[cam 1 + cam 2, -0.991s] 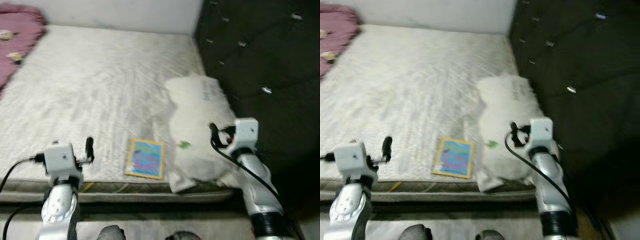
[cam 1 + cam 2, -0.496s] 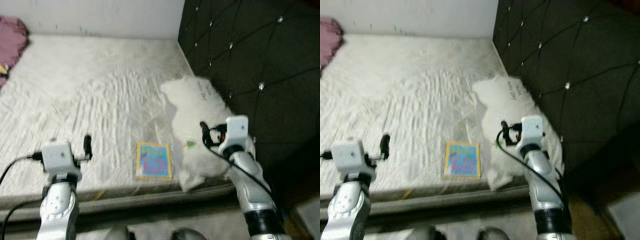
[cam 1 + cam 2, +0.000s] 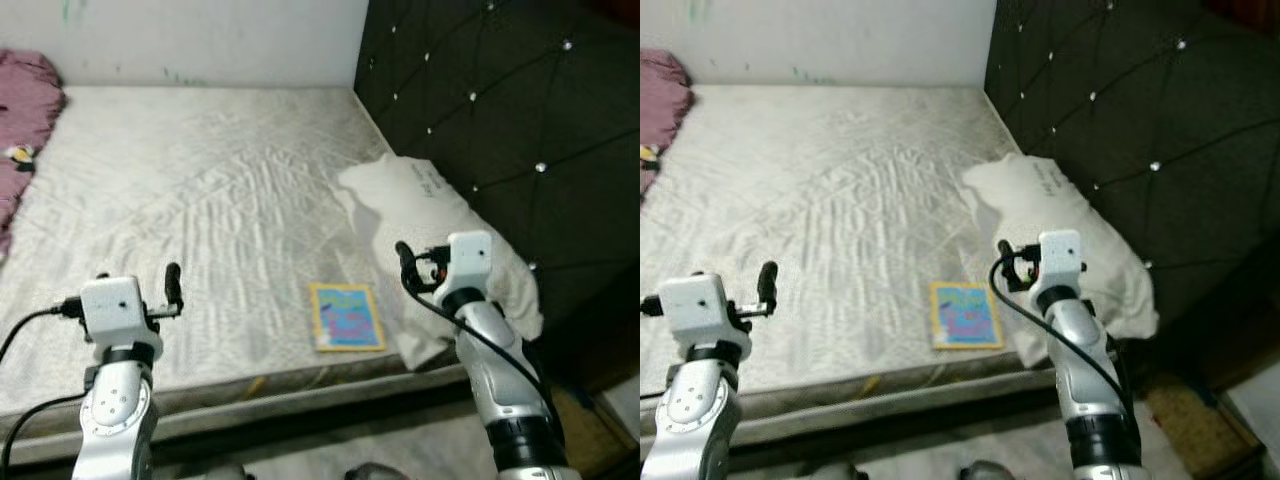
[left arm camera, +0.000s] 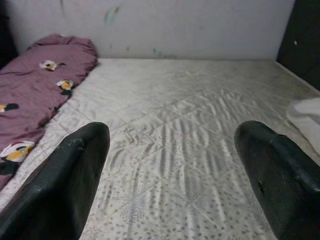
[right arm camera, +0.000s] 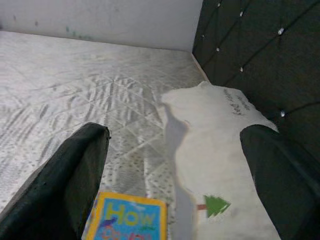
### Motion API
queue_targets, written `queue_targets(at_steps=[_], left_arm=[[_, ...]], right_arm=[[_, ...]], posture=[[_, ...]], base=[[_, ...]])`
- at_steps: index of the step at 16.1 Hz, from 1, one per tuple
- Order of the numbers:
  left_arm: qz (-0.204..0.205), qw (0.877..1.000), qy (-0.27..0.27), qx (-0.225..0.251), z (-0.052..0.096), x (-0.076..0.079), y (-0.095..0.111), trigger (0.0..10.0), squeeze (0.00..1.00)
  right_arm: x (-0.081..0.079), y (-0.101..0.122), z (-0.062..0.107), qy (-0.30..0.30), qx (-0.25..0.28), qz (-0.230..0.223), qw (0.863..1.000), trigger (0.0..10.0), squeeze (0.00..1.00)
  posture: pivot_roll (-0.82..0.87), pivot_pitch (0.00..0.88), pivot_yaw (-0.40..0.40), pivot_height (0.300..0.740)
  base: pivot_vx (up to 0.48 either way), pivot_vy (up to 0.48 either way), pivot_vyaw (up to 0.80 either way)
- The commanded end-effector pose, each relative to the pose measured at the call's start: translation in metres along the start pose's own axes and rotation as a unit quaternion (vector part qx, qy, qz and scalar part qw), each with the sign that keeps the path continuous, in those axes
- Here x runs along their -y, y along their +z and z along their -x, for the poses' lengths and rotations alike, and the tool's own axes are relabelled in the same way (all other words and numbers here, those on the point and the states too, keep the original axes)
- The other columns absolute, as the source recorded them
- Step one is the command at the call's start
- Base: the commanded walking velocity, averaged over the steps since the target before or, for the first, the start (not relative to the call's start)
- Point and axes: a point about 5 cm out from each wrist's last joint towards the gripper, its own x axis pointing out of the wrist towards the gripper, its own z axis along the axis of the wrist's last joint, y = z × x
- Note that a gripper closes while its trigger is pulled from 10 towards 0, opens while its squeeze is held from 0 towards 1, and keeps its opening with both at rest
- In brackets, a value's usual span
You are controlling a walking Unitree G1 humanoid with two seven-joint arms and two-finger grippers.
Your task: Clean up the room
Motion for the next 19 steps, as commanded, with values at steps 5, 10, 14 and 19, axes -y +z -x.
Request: queue_targets(at_steps=[5,10,14,19], left_arm=[[0.012,1.000,-0.011,0.001,-0.0022,0.0076,0.0029,10.0,0.00],[0.014,1.000,-0.011,0.002,-0.0028,0.0085,0.0036,10.0,0.00],[0.016,1.000,-0.013,0.001,-0.0038,0.0088,0.0038,10.0,0.00],[0.018,1.000,-0.015,0.003,-0.0044,0.0106,0.0045,10.0,0.00]], right_arm=[[0.0051,0.0021,-0.0013,-0.003,0.000,0.008,1.000,10.0,0.00],[0.0048,0.0044,-0.0040,-0.001,0.002,0.010,1.000,10.0,0.00],[0.0036,0.0051,-0.0050,0.001,0.004,0.010,1.000,10.0,0.00],[0.0033,0.0058,-0.0067,0.003,0.005,0.010,1.000,10.0,0.00]], posture=[[0.02,0.000,-0.058,0.740],[0.02,0.000,-0.060,0.740],[0.02,0.000,-0.060,0.740],[0.02,0.000,-0.063,0.740]], base=[[0.000,0.480,0.00],[0.000,0.480,0.00],[0.000,0.480,0.00],[0.000,0.480,0.00]])
